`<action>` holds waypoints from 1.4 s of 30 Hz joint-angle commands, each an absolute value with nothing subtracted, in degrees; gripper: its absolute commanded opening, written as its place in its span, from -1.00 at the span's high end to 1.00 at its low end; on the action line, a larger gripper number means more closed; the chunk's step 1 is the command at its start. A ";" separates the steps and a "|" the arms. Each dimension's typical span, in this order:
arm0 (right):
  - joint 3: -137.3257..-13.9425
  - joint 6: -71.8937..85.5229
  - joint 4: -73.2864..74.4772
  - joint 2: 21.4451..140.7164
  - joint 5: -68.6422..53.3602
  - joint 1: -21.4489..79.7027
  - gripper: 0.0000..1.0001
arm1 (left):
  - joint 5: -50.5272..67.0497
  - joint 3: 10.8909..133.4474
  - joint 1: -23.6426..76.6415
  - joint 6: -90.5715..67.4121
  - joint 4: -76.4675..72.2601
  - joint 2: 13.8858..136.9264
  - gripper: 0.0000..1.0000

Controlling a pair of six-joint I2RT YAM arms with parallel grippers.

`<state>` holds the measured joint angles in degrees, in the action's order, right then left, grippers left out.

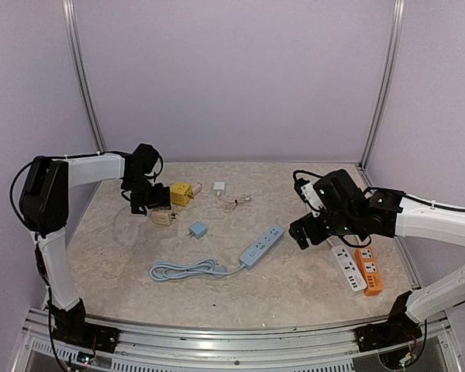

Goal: Insert the plug
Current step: Pick up the plug at the center of the board.

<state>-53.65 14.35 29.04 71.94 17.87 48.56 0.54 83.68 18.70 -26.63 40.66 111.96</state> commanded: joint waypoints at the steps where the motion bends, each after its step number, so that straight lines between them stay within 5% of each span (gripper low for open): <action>1: -54.68 14.02 29.88 72.60 17.36 48.14 -1.00 | 1.83 85.59 18.07 -25.67 40.84 113.96 -0.73; 9: -54.43 13.62 30.16 72.00 18.13 48.16 -0.99 | 3.21 86.78 18.09 -25.39 40.58 116.39 -0.57; 30: -54.56 13.01 30.31 71.51 19.25 48.16 -0.99 | 7.85 85.66 17.97 -26.02 38.21 115.42 0.67; 42: -54.46 13.10 29.58 72.50 18.38 48.16 -0.99 | 8.81 83.77 18.04 -26.24 37.04 110.89 0.92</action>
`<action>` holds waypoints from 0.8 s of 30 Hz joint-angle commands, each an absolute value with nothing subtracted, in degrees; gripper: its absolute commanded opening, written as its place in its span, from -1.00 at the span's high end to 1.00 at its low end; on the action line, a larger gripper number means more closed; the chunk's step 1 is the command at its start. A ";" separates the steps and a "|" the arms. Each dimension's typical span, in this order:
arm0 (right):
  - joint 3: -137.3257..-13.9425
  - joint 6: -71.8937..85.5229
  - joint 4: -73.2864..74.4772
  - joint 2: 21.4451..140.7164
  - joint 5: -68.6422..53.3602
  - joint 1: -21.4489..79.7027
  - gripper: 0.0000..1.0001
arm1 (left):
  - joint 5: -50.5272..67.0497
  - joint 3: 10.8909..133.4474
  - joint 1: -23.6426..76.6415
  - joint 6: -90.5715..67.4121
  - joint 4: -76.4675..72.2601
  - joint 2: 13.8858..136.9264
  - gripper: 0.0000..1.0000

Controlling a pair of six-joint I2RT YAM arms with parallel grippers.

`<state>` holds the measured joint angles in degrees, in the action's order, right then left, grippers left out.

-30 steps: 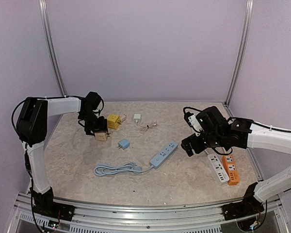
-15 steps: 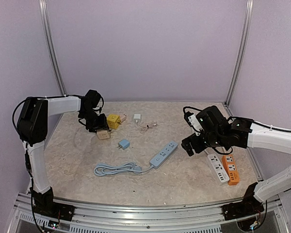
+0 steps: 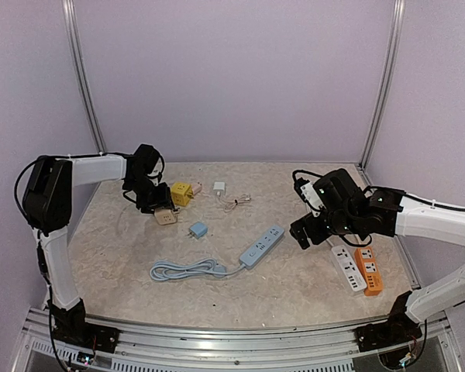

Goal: Insert the plug
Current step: Pick up the plug at the center of the board, then pass from the left arm to the right

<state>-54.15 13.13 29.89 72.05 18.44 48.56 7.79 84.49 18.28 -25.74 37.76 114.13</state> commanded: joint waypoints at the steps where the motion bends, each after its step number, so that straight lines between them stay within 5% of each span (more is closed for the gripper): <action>1: -54.51 13.06 29.54 72.57 18.27 48.16 -1.00 | 8.99 83.67 18.02 -26.23 36.94 110.76 0.92; 11: -53.39 11.53 28.87 72.54 17.38 48.12 -0.99 | 9.83 83.43 19.61 -25.91 36.31 107.08 0.95; 24: -42.88 1.02 9.94 63.22 6.86 48.43 -0.99 | 16.71 82.28 29.33 -25.82 30.81 99.97 0.96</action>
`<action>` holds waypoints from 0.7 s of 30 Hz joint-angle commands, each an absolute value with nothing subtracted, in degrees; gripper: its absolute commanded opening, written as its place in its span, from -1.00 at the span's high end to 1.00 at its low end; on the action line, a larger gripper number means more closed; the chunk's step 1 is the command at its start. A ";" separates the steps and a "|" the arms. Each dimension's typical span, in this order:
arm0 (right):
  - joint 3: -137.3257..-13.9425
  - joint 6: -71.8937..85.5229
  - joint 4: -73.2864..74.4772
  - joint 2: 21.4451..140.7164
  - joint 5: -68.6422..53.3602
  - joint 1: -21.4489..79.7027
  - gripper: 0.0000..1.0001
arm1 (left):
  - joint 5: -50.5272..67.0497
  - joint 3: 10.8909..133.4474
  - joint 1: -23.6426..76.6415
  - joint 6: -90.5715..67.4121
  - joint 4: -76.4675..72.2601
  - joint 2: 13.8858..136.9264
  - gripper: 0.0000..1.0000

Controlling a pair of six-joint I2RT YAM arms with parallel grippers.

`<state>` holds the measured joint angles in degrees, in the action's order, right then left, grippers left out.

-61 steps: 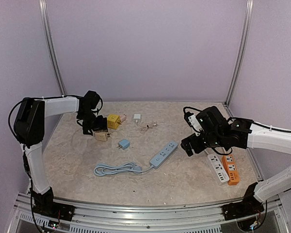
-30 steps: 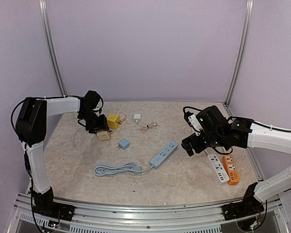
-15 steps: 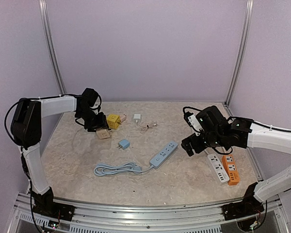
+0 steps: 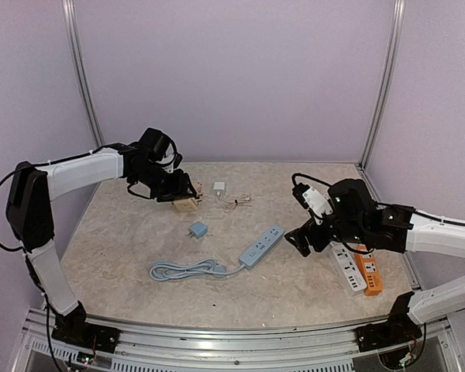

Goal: Insert the plug
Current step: Pass from the left arm to the right

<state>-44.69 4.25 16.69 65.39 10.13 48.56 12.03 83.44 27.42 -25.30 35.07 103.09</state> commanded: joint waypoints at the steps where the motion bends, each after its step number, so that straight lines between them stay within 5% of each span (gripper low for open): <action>1: -42.61 0.82 9.52 62.81 6.89 48.36 -0.99 | 17.25 82.00 29.95 -26.22 30.16 99.57 0.97; 21: -37.44 -8.34 -7.70 55.56 -6.68 49.02 -1.00 | 32.21 81.55 41.16 -32.30 18.02 94.58 0.97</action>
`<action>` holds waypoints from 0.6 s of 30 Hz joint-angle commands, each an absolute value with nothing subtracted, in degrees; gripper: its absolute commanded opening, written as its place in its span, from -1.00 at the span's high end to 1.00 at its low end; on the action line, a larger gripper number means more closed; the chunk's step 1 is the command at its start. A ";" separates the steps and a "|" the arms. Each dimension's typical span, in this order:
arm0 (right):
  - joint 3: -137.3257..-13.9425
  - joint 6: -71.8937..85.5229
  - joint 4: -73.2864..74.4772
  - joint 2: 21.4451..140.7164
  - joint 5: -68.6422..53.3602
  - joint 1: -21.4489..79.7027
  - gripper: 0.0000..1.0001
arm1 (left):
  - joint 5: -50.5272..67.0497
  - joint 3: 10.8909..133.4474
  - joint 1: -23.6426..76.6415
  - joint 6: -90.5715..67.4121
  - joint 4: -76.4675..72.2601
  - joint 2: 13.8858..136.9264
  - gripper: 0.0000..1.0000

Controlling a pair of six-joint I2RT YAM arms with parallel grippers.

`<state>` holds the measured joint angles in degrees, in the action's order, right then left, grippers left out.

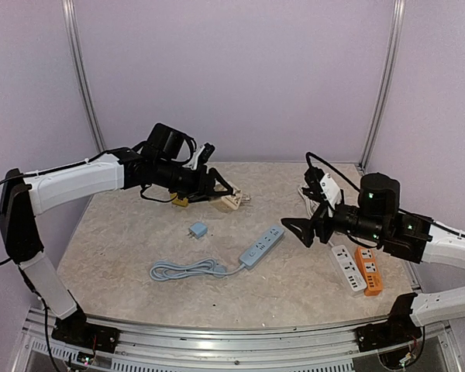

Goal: Insert the plug
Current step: Pass from the left arm to the right

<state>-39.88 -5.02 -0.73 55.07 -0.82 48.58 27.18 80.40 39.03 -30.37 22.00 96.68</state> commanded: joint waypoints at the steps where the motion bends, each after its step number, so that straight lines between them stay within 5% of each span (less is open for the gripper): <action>1: -36.95 -8.95 -9.02 55.45 -7.22 49.12 -0.99 | 32.89 81.80 41.48 -32.72 17.61 94.57 0.97; 18: -33.04 -14.76 -19.35 53.65 -14.42 49.61 -1.00 | 42.23 82.88 45.17 -40.45 6.81 94.89 0.97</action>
